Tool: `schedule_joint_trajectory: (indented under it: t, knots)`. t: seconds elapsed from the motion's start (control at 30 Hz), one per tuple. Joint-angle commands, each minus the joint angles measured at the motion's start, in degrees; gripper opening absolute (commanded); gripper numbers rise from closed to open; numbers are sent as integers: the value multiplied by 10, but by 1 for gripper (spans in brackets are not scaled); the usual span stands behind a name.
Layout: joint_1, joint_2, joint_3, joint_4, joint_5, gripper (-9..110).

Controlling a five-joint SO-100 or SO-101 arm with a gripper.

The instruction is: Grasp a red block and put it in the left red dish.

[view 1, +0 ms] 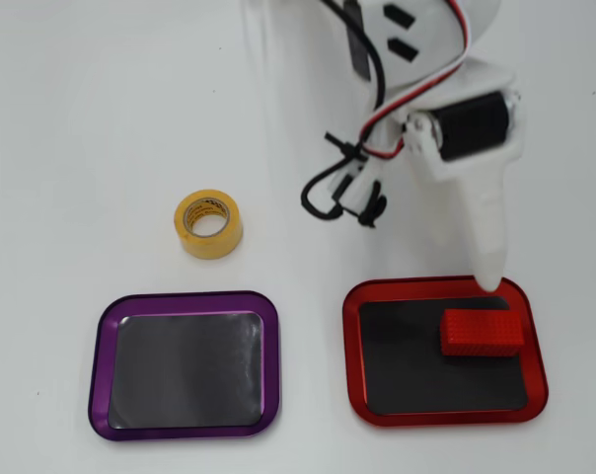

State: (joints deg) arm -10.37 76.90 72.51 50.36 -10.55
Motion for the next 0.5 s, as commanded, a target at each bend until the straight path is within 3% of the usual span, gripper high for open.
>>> schedule_joint_trajectory:
  t: [0.0, 0.23, 0.47]
  knots:
    - [-2, 88, -48, 126, 1, 25]
    - [1, 191, -38, 236, 2, 24]
    - [6, 307, 112, 264, 12, 24]
